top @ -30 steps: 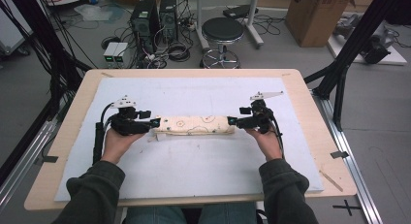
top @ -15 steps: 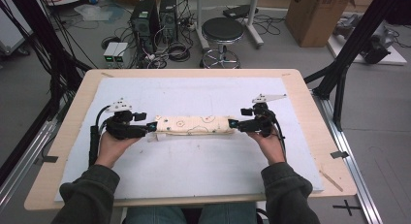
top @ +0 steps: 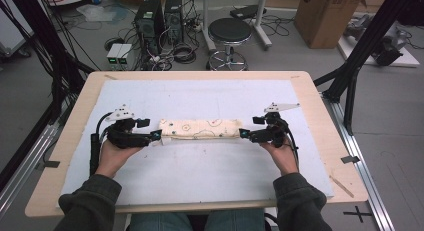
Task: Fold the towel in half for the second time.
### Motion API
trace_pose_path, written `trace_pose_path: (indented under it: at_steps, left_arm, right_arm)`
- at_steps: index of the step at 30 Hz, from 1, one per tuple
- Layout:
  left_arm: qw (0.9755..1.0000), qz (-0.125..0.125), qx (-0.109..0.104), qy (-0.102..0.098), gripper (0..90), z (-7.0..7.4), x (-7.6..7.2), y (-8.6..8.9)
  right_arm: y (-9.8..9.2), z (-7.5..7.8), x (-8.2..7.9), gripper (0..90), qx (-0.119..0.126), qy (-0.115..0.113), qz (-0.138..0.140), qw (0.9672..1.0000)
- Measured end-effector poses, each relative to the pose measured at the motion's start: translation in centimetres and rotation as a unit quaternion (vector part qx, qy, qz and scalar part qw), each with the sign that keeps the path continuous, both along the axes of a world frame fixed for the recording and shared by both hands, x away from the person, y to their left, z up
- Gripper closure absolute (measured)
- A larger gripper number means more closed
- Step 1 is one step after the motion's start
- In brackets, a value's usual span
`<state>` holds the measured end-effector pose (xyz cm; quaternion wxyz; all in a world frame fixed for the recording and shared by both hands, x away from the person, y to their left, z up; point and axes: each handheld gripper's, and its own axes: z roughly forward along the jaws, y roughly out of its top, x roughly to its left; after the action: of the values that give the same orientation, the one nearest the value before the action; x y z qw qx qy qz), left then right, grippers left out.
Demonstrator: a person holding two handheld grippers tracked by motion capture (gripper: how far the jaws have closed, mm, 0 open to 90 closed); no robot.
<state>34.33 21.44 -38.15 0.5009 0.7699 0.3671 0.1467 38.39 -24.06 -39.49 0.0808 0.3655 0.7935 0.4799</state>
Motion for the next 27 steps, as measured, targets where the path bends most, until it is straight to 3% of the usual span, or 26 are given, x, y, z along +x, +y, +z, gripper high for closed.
trace_pose_path:
  at_steps: [6,27]
  left_arm:
    - [1.0,-0.001,-0.003,-0.007,29.2,-0.1,-0.5,0.0]
    - [1.0,0.0,0.008,0.005,27.7,-2.4,-2.4,1.0]
  right_arm:
    - [-0.4,-0.5,-0.6,12.4,-0.005,0.001,-0.002,1.0]
    - [-1.9,-2.0,-2.9,12.3,-0.004,-0.013,-0.012,0.9998]
